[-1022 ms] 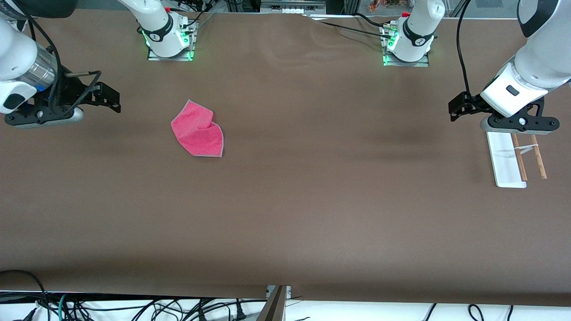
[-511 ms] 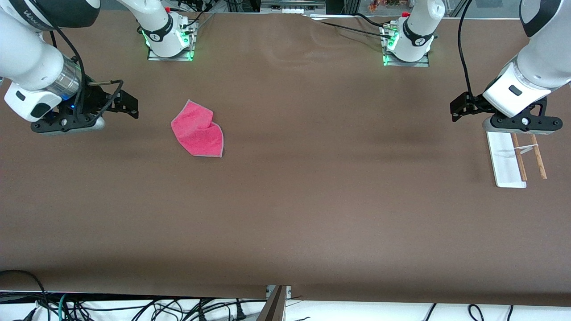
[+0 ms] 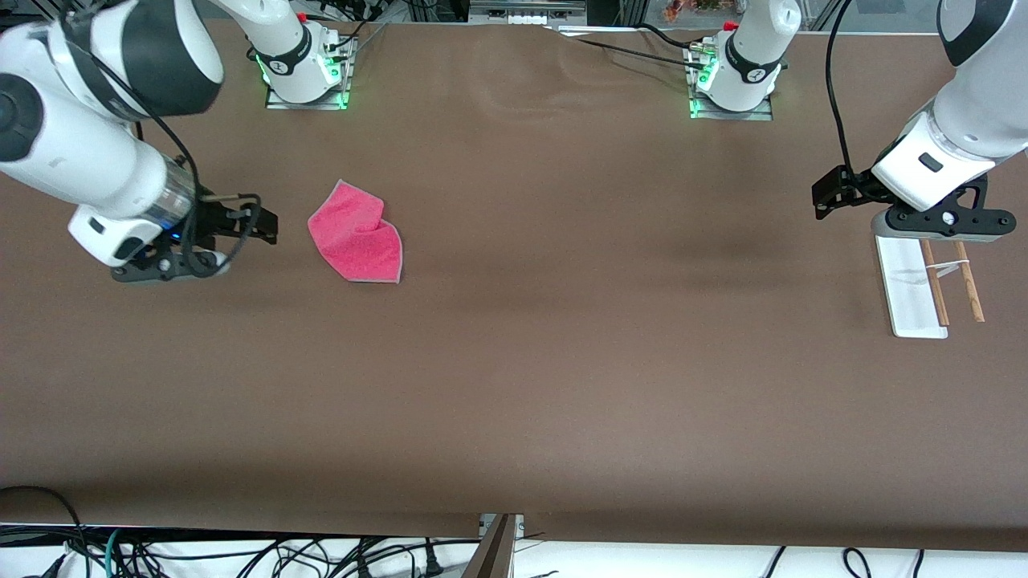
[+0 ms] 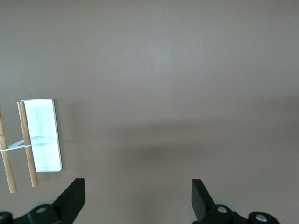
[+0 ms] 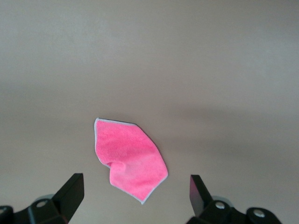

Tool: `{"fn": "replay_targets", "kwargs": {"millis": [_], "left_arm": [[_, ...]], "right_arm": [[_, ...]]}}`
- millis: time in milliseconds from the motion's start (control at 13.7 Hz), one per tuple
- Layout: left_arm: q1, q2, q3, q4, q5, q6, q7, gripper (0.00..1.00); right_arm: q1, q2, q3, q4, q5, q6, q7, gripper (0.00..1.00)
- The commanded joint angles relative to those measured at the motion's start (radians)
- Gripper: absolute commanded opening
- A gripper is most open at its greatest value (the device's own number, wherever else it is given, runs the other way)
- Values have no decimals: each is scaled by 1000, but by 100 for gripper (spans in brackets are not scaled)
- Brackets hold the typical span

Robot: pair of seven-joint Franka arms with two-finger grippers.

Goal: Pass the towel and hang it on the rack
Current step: 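Move the right gripper over the pink towel and lower it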

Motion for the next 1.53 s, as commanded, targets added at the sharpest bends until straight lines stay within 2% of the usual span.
{"fn": "replay_targets", "kwargs": {"millis": [0,146,657,1314,1387,1460], "left_arm": [[2,14,1,29,1,-13,-10,100],[2,14,1,29,1,-12,-11,100],[2,15,1,29,1,-9,-11,100],[4,15,1,29,1,-9,-11,100],[2,15,1,29,1,-9,-11,100],[2,15,1,29,1,-9,-11,100]], "right_arm": [[34,77,0,2,3,65,50,100],[69,132,0,-20,9,143,65,100],[179,321,0,-213,6,575,200,100],[218,315,7,-431,15,767,283,99],[218,309,7,-446,15,778,283,95],[219,304,9,-451,15,775,283,86]]}}
